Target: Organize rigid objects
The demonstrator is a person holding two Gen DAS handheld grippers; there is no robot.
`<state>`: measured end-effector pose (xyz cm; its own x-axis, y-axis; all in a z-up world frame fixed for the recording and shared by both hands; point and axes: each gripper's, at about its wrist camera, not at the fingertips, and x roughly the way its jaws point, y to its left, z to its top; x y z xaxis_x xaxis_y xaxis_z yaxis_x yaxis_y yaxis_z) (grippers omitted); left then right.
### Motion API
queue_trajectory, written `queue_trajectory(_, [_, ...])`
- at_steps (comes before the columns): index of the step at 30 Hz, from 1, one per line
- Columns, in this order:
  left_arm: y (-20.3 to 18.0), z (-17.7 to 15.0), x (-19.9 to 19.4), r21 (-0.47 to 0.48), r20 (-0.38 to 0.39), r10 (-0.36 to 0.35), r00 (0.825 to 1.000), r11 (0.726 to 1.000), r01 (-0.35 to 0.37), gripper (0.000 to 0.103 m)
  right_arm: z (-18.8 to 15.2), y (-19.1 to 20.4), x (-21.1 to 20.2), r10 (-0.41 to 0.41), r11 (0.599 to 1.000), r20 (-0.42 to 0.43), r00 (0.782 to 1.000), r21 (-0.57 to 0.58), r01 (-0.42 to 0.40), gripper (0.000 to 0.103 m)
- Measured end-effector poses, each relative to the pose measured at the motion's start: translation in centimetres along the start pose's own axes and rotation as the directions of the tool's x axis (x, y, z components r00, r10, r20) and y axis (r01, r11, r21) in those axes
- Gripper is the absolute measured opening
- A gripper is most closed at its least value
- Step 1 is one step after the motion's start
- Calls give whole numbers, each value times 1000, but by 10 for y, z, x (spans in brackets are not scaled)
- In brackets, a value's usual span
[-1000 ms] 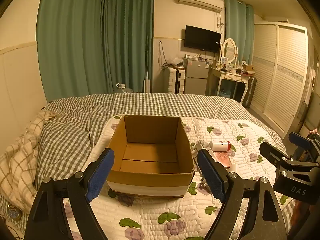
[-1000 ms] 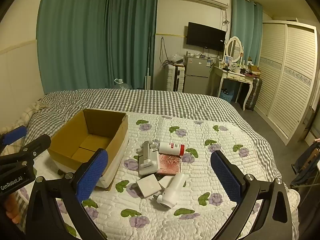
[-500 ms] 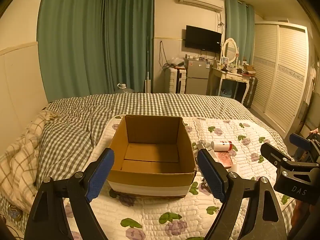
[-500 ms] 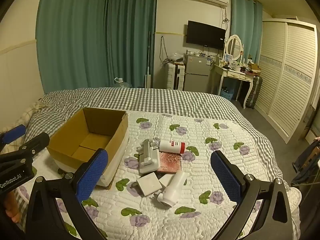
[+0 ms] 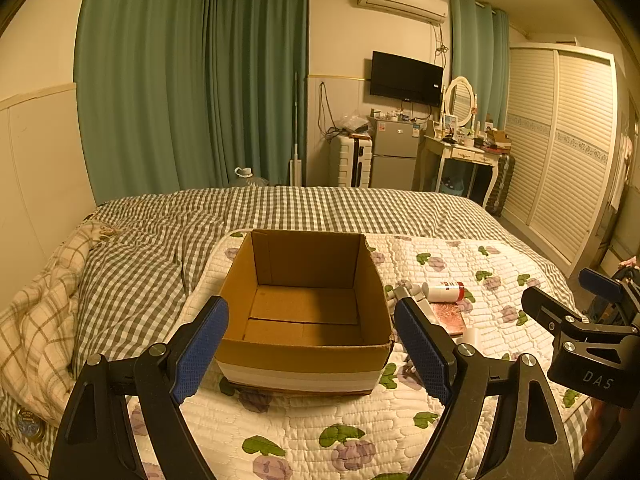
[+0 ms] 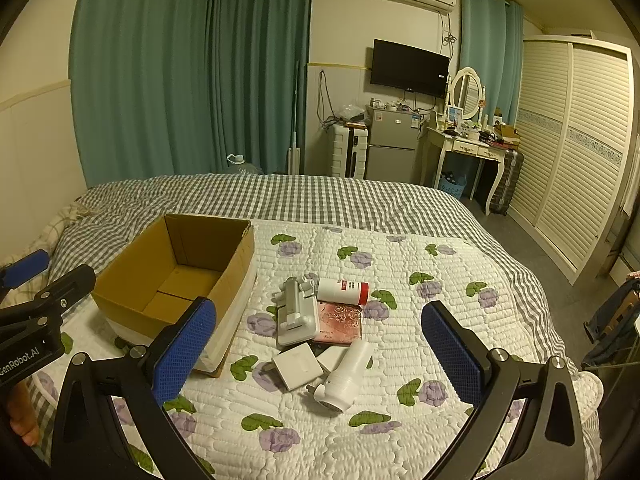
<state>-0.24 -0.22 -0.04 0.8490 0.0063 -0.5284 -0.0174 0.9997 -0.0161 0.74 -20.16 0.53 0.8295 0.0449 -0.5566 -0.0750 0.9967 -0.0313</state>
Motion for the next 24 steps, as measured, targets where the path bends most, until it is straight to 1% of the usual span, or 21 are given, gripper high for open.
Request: queue_trajectory(24, [1, 0, 1, -3, 1, -1, 1000, 1000, 1, 88, 0, -1, -1, -1, 1000, -2, 1000, -4, 1, 103])
